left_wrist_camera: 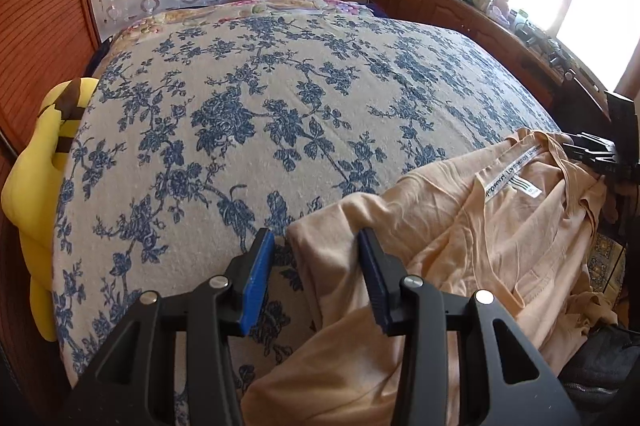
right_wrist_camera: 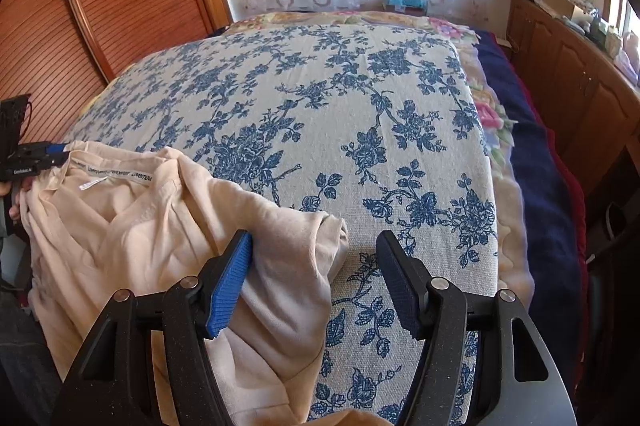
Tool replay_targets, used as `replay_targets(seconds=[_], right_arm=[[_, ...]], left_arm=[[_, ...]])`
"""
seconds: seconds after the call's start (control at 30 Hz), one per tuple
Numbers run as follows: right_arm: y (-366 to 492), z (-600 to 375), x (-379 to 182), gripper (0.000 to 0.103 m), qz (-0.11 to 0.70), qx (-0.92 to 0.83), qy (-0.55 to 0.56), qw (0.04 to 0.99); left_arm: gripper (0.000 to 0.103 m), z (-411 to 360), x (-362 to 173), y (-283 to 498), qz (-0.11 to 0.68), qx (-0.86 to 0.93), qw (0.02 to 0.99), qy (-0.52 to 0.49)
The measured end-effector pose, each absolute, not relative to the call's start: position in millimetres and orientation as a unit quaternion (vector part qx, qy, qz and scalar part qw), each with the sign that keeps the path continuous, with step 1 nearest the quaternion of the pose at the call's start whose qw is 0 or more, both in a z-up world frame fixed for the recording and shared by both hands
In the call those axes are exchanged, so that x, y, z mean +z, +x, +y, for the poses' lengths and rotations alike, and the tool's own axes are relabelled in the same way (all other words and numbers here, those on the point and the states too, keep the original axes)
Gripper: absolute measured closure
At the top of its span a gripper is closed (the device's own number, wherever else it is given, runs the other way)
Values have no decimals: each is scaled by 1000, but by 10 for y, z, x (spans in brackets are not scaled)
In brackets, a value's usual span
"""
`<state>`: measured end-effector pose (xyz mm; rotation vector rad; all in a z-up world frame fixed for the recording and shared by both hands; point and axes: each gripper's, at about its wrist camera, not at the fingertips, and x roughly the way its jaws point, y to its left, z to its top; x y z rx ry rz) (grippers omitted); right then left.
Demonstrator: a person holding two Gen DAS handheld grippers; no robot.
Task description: Fold small clothes
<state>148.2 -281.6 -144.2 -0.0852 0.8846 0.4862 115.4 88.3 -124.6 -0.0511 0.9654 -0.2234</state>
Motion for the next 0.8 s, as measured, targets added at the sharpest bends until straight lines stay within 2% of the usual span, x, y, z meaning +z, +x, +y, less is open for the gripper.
replay_targets(seconds=[0.03, 0.07, 0.1, 0.13, 0.17, 0.2, 0.23, 0.43, 0.8], right_arm=[[1475, -2801, -1443, 49, 424, 236, -42, 873], [1464, -2776, -1444, 53, 423, 241, -46, 872], [1447, -2741, -1444, 62, 423, 246, -53, 870], [1425, -2704, -1446, 71, 424, 252, -61, 868], [1407, -2672, -1443, 75, 424, 255, -68, 867], [1392, -2654, -1436, 90, 425, 259, -71, 865], [1377, -2646, -1426, 95, 430, 268, -71, 860], [1110, -2605, -1164, 98, 401, 273, -88, 870], [628, -2674, -273, 98, 308, 260, -93, 910]], left_arm=[[61, 881, -1244, 1161, 463, -111, 879, -27], [64, 878, -1239, 1163, 459, -119, 880, -34], [84, 868, -1230, 1161, 456, -128, 880, -37], [87, 844, -1224, 1149, 455, -140, 879, -39], [94, 823, -1207, 1131, 452, -140, 881, -35], [96, 795, -1164, 1093, 445, -140, 884, -31], [97, 779, -1110, 1067, 439, -146, 886, -33], [97, 733, -602, 816, 396, -167, 903, -16], [99, 613, 269, 370, 306, -183, 934, 28]])
